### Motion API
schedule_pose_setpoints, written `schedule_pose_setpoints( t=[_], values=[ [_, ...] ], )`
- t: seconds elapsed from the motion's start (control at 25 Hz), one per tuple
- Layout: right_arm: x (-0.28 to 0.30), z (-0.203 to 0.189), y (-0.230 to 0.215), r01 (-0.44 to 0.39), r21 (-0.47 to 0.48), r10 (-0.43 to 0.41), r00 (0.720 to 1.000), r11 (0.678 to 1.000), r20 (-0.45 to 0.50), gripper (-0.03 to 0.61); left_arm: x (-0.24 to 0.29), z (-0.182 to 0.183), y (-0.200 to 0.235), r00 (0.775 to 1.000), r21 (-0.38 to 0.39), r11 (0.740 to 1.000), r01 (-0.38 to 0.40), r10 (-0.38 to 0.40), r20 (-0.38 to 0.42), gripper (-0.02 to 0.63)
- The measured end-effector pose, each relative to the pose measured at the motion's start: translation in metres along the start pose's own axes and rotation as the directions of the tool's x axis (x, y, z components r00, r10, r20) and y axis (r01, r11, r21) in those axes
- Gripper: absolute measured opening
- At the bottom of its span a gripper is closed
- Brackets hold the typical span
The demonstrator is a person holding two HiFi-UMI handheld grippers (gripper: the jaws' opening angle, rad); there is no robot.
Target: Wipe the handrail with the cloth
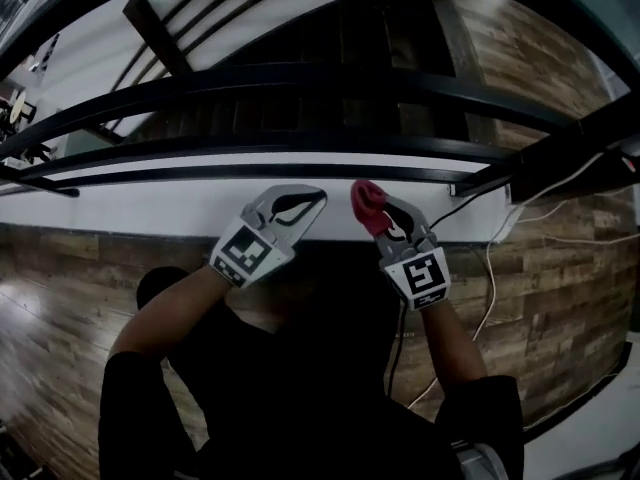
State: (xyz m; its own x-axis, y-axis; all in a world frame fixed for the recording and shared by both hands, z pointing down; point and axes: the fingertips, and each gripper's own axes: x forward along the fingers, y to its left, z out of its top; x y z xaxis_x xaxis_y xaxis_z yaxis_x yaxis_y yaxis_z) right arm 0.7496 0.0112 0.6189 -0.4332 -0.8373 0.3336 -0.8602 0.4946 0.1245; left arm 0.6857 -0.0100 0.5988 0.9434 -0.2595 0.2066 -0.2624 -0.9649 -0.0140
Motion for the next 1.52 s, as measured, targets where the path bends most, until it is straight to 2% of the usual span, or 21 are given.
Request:
schedule_pose_setpoints(
  t=[0.08,0.2,0.28,0.36,0.4,0.48,0.56,0.64,0.76,0.88,0.96,1.08,1.12,1.2,1.28,1.36,1.44,1.52],
  values=[
    [0.015,0.036,0.028,-0.083,-0.083,0.089,0.994,0.993,0.068,0.051,-0.043,0.014,0.023,0.999,-0.017,0.999,-0.034,0.034,0.033,0.0],
    [0.037,0.093,0.067,-0.189,-0.194,0.217,0.966,0.963,0.139,0.051,-0.108,0.031,0.062,0.992,-0.09,0.993,-0.079,0.088,0.096,0.0],
    [0.047,0.129,0.095,-0.274,-0.271,0.314,0.942,0.923,0.115,0.051,-0.148,0.04,0.078,0.994,-0.088,0.995,-0.048,0.056,0.096,0.0],
    [0.051,0.164,0.118,-0.346,-0.332,0.384,0.922,0.878,0.053,0.051,-0.183,0.052,0.087,0.997,-0.032,0.999,0.008,-0.006,0.071,0.0],
    [0.051,0.18,0.131,-0.383,-0.346,0.414,0.91,0.857,0.017,0.051,-0.201,0.058,0.09,0.998,-0.017,1.0,0.016,-0.015,0.06,0.0],
    [0.052,0.214,0.163,-0.456,-0.34,0.483,0.876,0.822,-0.008,0.051,-0.24,0.074,0.094,0.998,-0.042,0.999,-0.018,0.02,0.063,0.0],
    [0.05,0.257,0.199,-0.517,-0.341,0.549,0.836,0.786,-0.001,0.051,-0.277,0.104,0.089,0.994,-0.054,0.996,-0.066,0.07,0.079,0.0],
    [0.041,0.306,0.231,-0.559,-0.314,0.601,0.798,0.768,0.05,0.051,-0.307,0.142,0.08,0.988,-0.07,0.991,-0.118,0.124,0.094,0.0],
    [0.018,0.39,0.257,-0.602,-0.254,0.651,0.73,0.757,0.21,0.051,-0.336,0.199,0.076,0.965,-0.144,0.966,-0.215,0.233,0.118,0.0],
    [-0.024,0.435,0.252,-0.628,-0.273,0.681,0.707,0.729,0.192,0.051,-0.356,0.254,0.063,0.917,-0.261,0.907,-0.33,0.374,0.142,0.0],
    [-0.061,0.47,0.244,-0.637,-0.254,0.685,0.691,0.728,0.23,0.051,-0.373,0.299,0.046,0.878,-0.291,0.872,-0.395,0.451,0.16,0.0],
    [-0.11,0.512,0.228,-0.625,-0.281,0.683,0.693,0.728,0.231,0.051,-0.399,0.361,0.017,0.844,-0.286,0.85,-0.443,0.503,0.188,0.0],
    [-0.122,0.522,0.222,-0.609,-0.303,0.677,0.7,0.733,0.228,0.051,-0.402,0.378,0.01,0.838,-0.281,0.849,-0.448,0.508,0.199,0.0],
    [-0.139,0.538,0.208,-0.568,-0.338,0.654,0.714,0.75,0.25,0.051,-0.398,0.402,-0.002,0.844,-0.244,0.858,-0.452,0.499,0.194,0.0],
    [-0.147,0.549,0.2,-0.529,-0.355,0.627,0.727,0.771,0.278,0.051,-0.387,0.414,-0.008,0.86,-0.182,0.873,-0.454,0.482,0.169,0.0],
    [-0.147,0.558,0.2,-0.495,-0.371,0.606,0.738,0.785,0.297,0.051,-0.384,0.416,-0.007,0.865,-0.182,0.88,-0.438,0.468,0.182,0.0],
    [-0.147,0.564,0.207,-0.462,-0.377,0.581,0.75,0.803,0.317,0.051,-0.393,0.418,-0.004,0.854,-0.222,0.876,-0.427,0.472,0.218,0.0],
    [-0.144,0.566,0.213,-0.427,-0.368,0.544,0.774,0.826,0.323,0.051,-0.406,0.421,0.0,0.842,-0.184,0.867,-0.462,0.494,0.217,0.0]
  ],
)
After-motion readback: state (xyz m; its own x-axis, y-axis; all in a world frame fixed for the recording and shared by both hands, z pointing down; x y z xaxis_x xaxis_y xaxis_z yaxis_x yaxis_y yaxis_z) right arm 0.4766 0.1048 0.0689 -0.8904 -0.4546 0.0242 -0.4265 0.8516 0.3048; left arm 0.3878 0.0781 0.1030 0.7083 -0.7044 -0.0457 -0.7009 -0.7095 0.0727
